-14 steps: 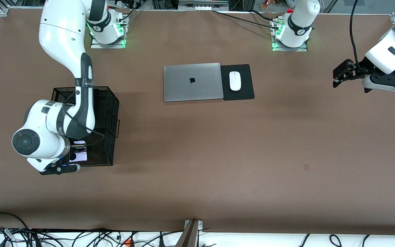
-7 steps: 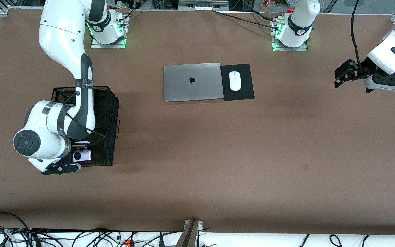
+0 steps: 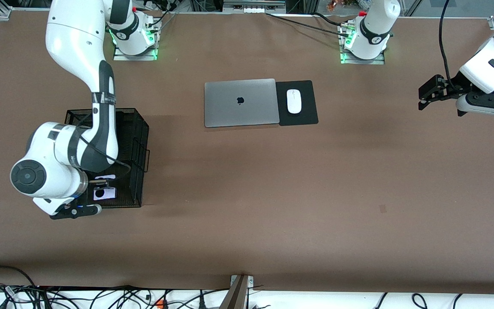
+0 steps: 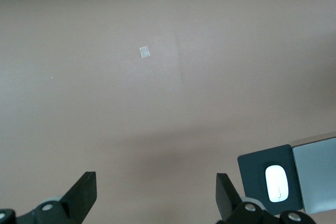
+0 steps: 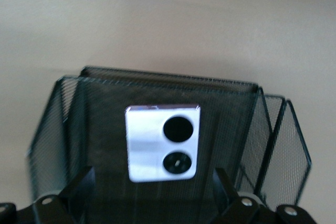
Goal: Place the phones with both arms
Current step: 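Lower the white phone into the mesh basket and open the right gripper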
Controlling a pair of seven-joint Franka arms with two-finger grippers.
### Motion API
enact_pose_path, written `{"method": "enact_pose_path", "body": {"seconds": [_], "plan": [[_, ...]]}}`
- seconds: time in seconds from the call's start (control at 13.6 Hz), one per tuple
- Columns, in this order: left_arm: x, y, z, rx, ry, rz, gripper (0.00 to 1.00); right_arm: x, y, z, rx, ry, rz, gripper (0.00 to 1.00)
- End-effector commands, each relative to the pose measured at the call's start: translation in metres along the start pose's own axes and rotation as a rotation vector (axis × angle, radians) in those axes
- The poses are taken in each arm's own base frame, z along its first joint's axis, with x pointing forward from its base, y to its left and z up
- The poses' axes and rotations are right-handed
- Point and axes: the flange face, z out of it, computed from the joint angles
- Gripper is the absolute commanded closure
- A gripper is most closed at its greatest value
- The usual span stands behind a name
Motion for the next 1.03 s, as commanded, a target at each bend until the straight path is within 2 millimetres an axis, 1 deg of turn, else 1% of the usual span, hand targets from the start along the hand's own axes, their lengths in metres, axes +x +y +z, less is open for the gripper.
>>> {"method": "enact_pose_path", "body": {"seconds": [0.0, 0.15, 0.29, 0.37, 0.44, 0.52, 0.66, 0.81, 0.96], "plan": [[-0.001, 0.0, -0.002, 0.0, -0.004, 0.003, 0.0, -0.02, -0.003, -0.067, 0.066, -0.035, 0.006, 0.01], [-0.001, 0.0, -0.002, 0.0, -0.004, 0.005, 0.0, -0.041, -0.002, -0.108, 0.117, -0.039, 0.026, 0.01], [-0.001, 0.0, -0.002, 0.0, -0.004, 0.005, 0.0, -0.067, -0.007, -0.148, 0.176, -0.054, 0.081, 0.01], [-0.001, 0.0, -0.002, 0.0, -0.004, 0.003, 0.0, -0.077, -0.013, -0.162, 0.19, -0.064, 0.097, 0.01], [-0.001, 0.0, -0.002, -0.001, -0.006, 0.003, 0.0, -0.085, -0.022, -0.172, 0.191, -0.071, 0.095, 0.01], [-0.001, 0.001, -0.002, -0.001, -0.01, 0.005, 0.0, -0.088, -0.024, -0.175, 0.193, -0.074, 0.095, 0.01], [-0.002, 0.002, -0.002, -0.001, -0.012, 0.006, 0.0, -0.091, -0.043, -0.177, 0.174, -0.082, 0.088, 0.01], [-0.002, 0.002, -0.002, -0.001, -0.012, 0.006, 0.0, -0.095, -0.057, -0.183, 0.158, -0.073, 0.077, 0.01], [-0.002, 0.002, -0.002, -0.001, -0.012, 0.006, 0.0, -0.099, -0.071, -0.178, 0.158, -0.07, 0.06, 0.01]]}}
